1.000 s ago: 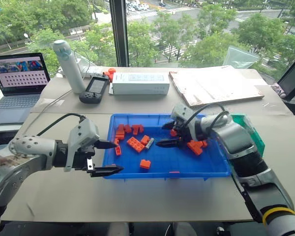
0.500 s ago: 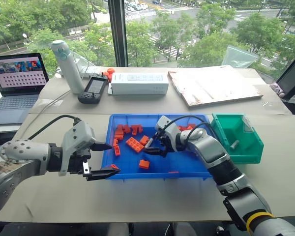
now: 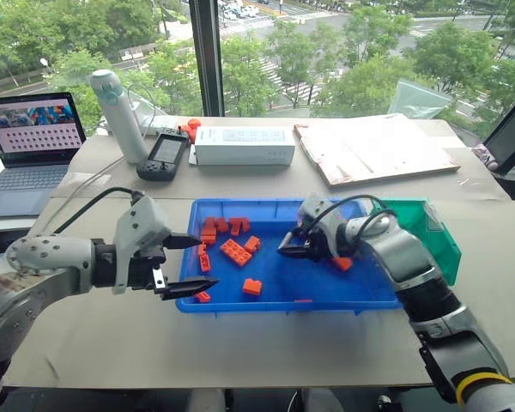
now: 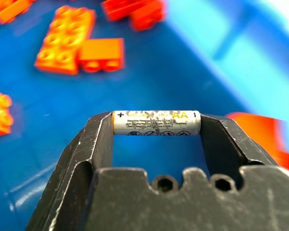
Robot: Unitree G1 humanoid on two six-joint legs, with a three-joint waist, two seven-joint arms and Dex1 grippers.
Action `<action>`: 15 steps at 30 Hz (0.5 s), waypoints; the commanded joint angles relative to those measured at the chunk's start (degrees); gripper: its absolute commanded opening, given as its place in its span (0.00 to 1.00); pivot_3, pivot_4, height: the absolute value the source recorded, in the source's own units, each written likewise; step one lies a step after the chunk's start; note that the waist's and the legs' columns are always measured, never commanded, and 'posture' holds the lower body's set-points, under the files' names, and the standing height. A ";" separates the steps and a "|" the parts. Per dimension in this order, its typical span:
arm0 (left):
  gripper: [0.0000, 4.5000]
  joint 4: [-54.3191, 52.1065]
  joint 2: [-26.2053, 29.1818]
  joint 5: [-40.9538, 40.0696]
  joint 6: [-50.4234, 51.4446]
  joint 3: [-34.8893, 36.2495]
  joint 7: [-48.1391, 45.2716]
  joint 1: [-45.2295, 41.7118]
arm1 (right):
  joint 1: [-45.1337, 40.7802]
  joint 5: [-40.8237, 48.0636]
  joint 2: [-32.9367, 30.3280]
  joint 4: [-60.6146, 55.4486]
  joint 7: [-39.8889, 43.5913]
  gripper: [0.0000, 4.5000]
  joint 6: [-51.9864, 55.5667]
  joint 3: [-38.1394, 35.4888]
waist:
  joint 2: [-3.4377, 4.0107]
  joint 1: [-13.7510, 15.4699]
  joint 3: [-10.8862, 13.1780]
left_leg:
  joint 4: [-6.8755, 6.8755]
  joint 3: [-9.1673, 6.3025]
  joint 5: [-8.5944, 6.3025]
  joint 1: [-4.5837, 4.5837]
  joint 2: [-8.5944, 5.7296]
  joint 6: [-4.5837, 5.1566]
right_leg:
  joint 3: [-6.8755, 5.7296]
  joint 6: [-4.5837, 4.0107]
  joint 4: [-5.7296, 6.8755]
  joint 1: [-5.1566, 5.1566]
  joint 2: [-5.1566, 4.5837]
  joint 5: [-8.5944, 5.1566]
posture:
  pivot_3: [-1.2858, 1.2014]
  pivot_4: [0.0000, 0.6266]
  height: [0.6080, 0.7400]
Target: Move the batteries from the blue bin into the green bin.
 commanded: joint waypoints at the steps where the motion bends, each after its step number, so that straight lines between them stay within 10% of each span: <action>1: 1.00 2.66 -1.44 3.32 -3.46 -3.39 -1.00 -4.42 | -2.88 0.39 -8.94 0.43 -0.77 0.57 1.30 -9.30 | -0.01 0.28 0.00 | 0.00 0.00 0.00 -0.01 -0.02 0.01 | 0.00 0.01 -0.01 0.00 -0.01 0.00 | 0.52 0.24 0.99; 14: 1.00 9.78 -6.37 13.90 -11.67 -11.65 -3.88 -12.00 | 11.09 3.30 -21.03 -1.20 -2.31 0.57 4.82 -19.54 | -0.06 -0.15 -0.01 | -0.01 0.07 0.23 0.00 -0.03 0.52 | 0.15 0.02 -0.04 0.20 -0.01 0.00 | 0.52 0.24 0.99; 15: 1.00 9.99 -6.55 14.59 -12.12 -11.89 -3.85 -12.12 | 11.68 3.12 -21.17 -1.33 -2.72 0.68 4.64 -19.35 | -0.06 -0.16 -0.01 | -0.01 0.07 0.22 0.00 -0.02 0.50 | 0.15 0.03 -0.03 0.20 0.00 0.00 | 0.52 0.24 0.99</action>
